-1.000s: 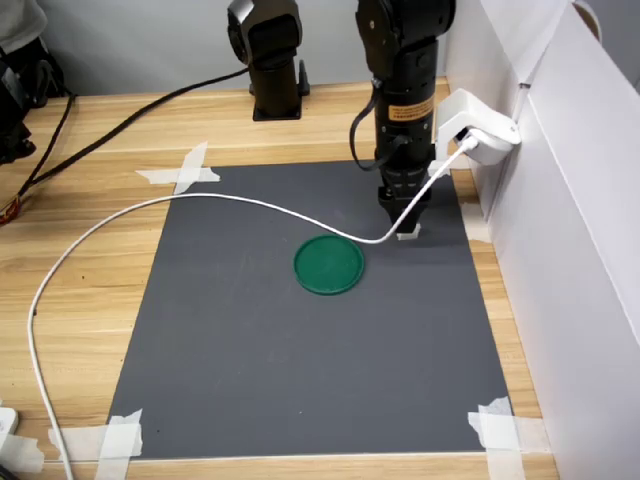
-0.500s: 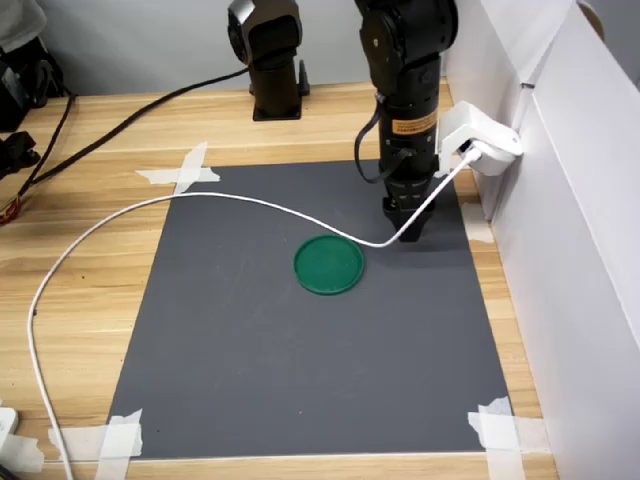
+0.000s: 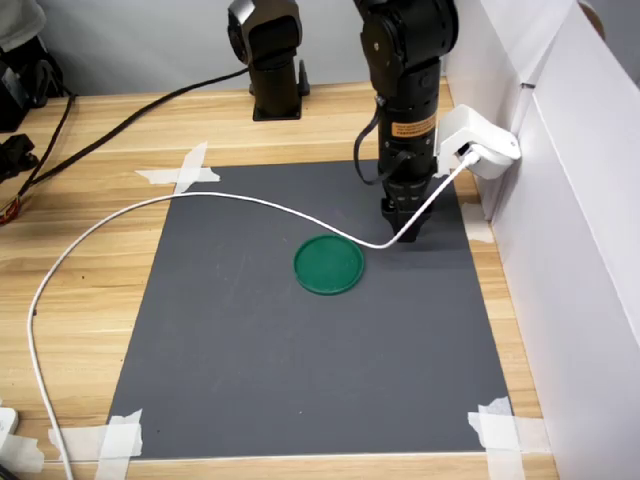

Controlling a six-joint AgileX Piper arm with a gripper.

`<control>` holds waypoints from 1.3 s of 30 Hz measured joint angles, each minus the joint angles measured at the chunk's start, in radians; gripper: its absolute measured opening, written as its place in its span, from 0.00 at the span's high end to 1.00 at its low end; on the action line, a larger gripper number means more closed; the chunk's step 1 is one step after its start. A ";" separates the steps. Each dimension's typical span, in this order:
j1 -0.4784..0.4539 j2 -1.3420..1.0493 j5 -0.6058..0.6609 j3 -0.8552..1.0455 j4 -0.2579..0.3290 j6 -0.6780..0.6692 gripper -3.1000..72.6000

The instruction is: Grasp a white terminal and put it in the green lid.

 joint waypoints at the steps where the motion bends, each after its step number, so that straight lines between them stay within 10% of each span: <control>1: 0.000 0.004 0.000 0.000 -0.005 0.000 0.10; 16: 0.000 0.030 -0.004 0.005 -0.021 0.007 0.15; 31: 0.000 0.042 -0.018 0.005 -0.021 0.041 0.82; 39: 0.000 0.038 0.009 0.005 -0.022 0.041 0.85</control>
